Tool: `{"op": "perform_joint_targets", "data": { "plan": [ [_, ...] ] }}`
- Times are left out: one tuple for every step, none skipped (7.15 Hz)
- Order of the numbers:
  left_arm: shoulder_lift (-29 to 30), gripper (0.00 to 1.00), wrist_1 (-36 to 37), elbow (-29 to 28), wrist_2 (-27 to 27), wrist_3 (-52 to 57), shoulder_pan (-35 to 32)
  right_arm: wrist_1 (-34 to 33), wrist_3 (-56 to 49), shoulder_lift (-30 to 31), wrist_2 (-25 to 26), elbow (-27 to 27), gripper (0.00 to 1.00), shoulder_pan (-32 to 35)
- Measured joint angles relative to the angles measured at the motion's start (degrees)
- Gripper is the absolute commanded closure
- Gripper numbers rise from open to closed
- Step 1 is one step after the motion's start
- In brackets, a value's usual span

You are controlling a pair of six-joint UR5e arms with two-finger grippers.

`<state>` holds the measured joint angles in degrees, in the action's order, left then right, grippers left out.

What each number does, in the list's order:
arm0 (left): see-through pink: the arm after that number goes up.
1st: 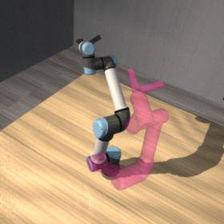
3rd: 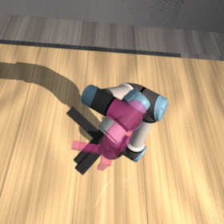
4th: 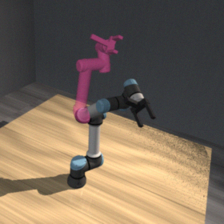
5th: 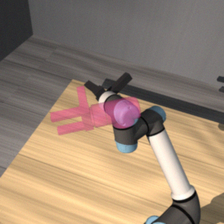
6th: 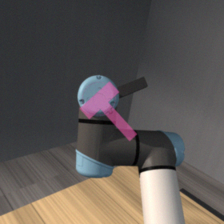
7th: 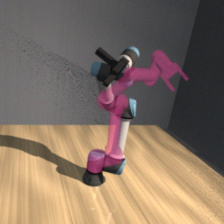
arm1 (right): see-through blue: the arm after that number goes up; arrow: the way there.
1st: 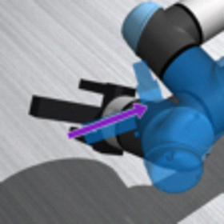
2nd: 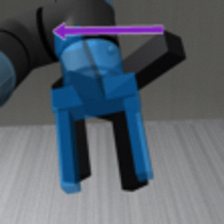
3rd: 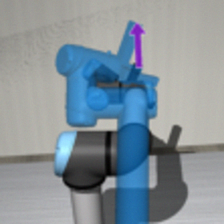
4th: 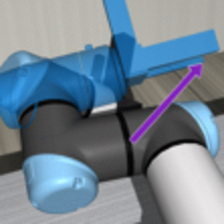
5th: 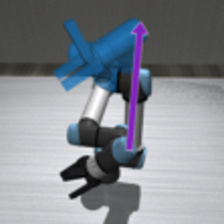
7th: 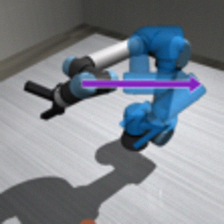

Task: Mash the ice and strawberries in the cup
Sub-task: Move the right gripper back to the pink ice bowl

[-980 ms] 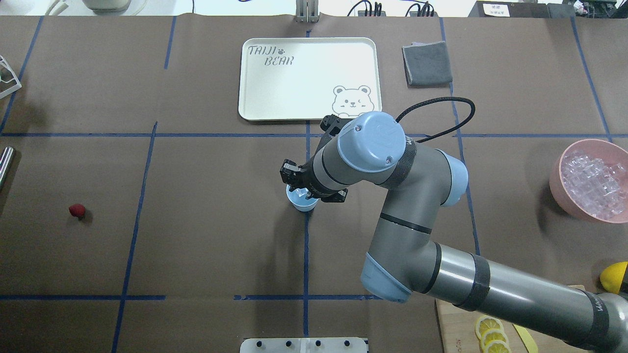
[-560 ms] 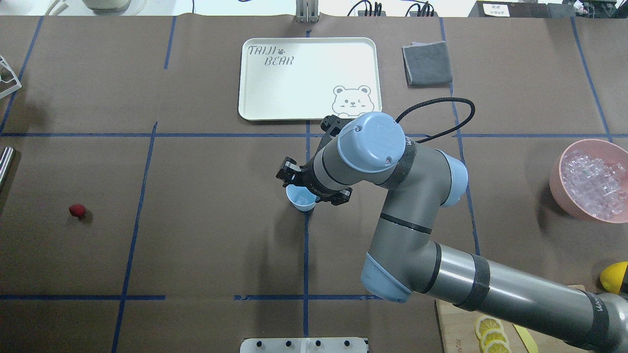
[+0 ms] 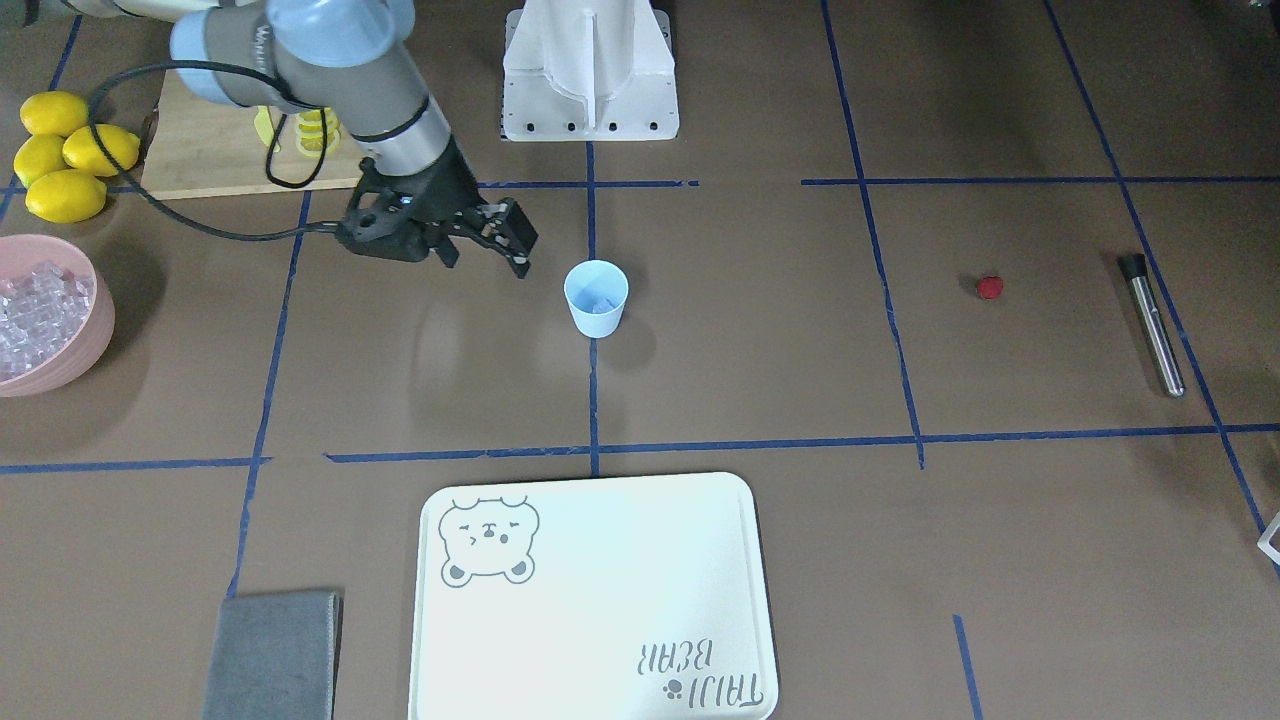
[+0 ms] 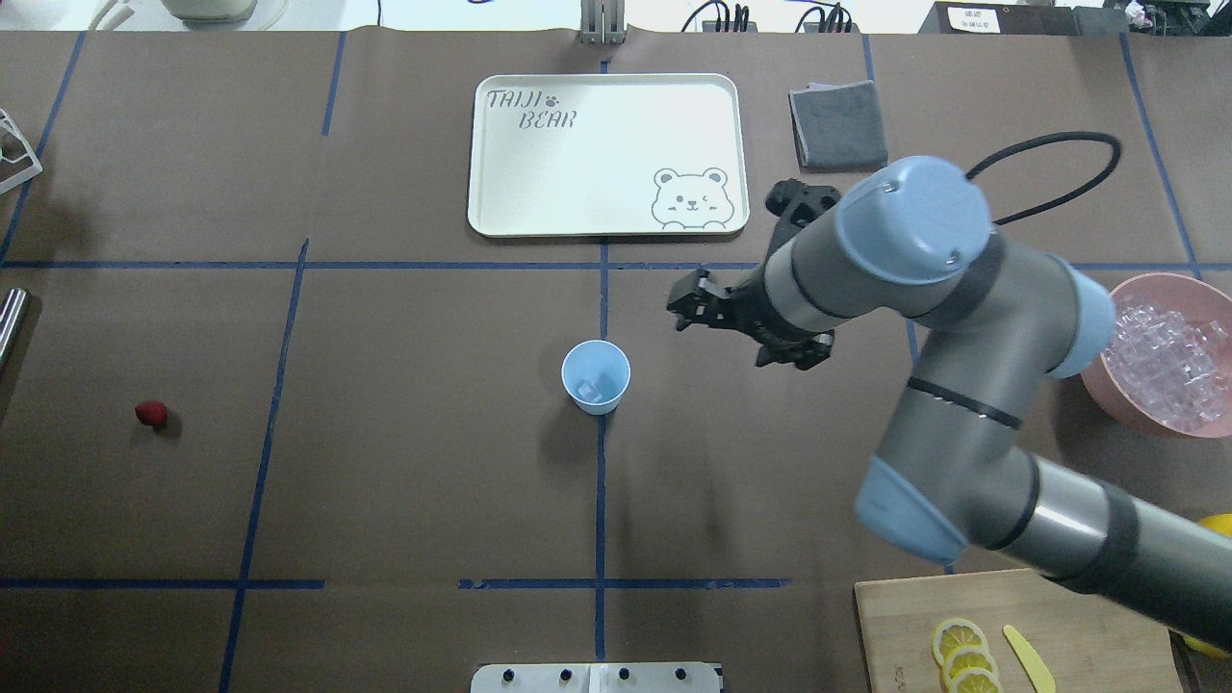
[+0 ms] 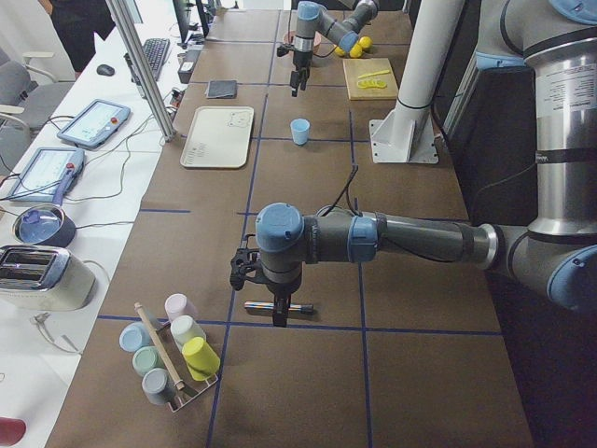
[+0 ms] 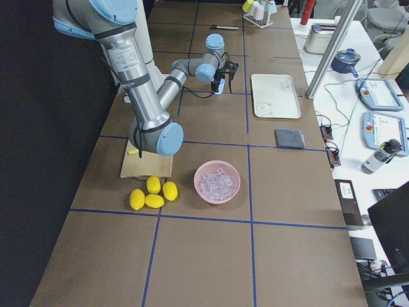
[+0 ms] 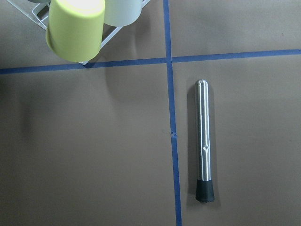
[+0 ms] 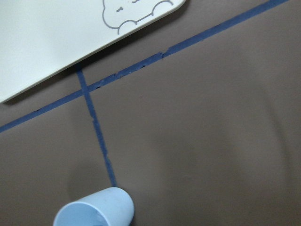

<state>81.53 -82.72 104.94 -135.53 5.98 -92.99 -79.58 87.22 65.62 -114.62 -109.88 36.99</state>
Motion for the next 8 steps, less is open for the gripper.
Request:
{"op": "perform_joint_targets", "data": {
  "plan": [
    [-0.19,0.0,-0.04,0.07,-0.19,0.0,0.0,-0.12,-8.68,5.93,-3.93,-2.72,0.01,4.83],
    [-0.38,0.0,-0.04,0.22,-0.29,0.0,0.0,-0.07,-17.85,11.15,-6.22,-4.14,0.01,9.48],
    [-0.64,0.0,-0.03,0.46,-0.33,0.0,0.0,-0.06,-27.8,15.81,-7.56,-4.66,0.01,14.03],
    [-0.95,0.0,-0.05,0.76,-0.51,-0.02,0.0,-0.12,-36.6,19.48,-8.37,-4.45,0.01,18.04],
    [-1.25,0.0,-0.06,1.05,-0.93,-0.06,0.0,-0.16,-44.14,22.37,-9.0,-3.39,0.01,21.54],
    [-1.5,0.0,-0.07,1.27,-1.27,-0.08,0.0,-0.17,-51.71,24.49,-10.4,-1.4,0.01,24.83],
    [-1.81,0.0,-0.07,1.65,-1.41,-0.1,0.0,-0.17,-57.72,26.19,-12.25,0.56,0.01,27.36],
    [-2.13,0.0,-0.07,2.03,-1.46,-0.14,0.0,-0.1,-62.49,27.91,-13.43,1.94,0.01,28.7]
  ]
}}
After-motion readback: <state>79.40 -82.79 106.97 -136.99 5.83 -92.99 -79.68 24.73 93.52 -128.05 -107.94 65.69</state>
